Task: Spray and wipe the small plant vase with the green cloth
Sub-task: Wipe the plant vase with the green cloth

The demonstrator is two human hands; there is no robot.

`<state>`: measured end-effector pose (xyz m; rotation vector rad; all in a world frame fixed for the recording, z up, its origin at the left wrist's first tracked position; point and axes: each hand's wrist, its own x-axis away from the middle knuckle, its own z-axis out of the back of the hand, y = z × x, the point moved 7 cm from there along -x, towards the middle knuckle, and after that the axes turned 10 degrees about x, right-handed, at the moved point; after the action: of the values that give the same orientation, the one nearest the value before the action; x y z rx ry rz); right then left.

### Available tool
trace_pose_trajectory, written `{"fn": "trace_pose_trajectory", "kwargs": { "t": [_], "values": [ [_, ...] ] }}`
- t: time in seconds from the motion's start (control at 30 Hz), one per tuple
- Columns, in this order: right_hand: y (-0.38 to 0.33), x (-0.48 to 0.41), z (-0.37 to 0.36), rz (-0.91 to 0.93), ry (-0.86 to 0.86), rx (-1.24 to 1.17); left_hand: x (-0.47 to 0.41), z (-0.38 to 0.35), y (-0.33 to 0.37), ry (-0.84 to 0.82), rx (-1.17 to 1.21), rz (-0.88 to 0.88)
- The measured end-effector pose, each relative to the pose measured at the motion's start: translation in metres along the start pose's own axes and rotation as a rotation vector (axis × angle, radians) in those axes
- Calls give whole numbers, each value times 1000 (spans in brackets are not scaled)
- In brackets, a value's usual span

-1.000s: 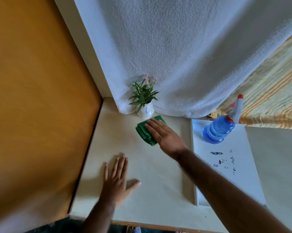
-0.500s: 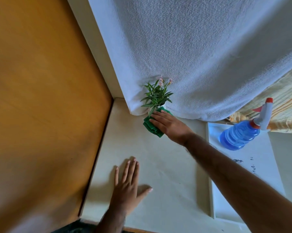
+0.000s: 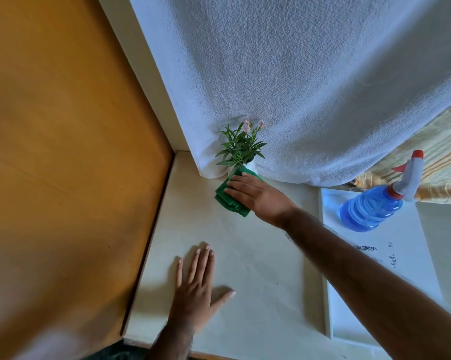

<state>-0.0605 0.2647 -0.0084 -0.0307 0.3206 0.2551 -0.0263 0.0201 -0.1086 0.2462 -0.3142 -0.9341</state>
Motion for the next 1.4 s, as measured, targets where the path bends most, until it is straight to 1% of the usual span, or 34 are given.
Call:
{"fn": "trace_pose_trajectory", "kwargs": {
  "t": [0.1,0.27,0.37,0.43,0.57,0.7,0.77,0.93,1.17,1.27,1.4],
  "values": [
    [8,-3,-4,-11,-5,-20,0,0,1,-4,2,1],
    [21,12,-12,-235,22,-189,0,-2,-1,-14,8,14],
    [16,21,-14,-277,41,-244,1,-2,-2,-20,5,20],
    [15,19,-10,-268,56,-231,0,-1,-1,-19,5,18],
    [15,0,3,-193,99,-155,1,-1,-1,-19,5,22],
    [22,2,-8,-164,23,-147,1,-1,0,-21,12,23],
    [25,7,-15,-181,-13,-164,1,0,0,-11,12,19],
    [19,12,-20,-207,-37,-203,1,1,-1,-12,9,20],
    [20,-10,11,-134,78,-200,1,0,0,-5,6,13],
    [23,-4,4,-174,55,-227,1,0,1,-6,6,10],
    [26,12,-12,-308,1,-290,1,0,1,-10,1,16]
  ]
}}
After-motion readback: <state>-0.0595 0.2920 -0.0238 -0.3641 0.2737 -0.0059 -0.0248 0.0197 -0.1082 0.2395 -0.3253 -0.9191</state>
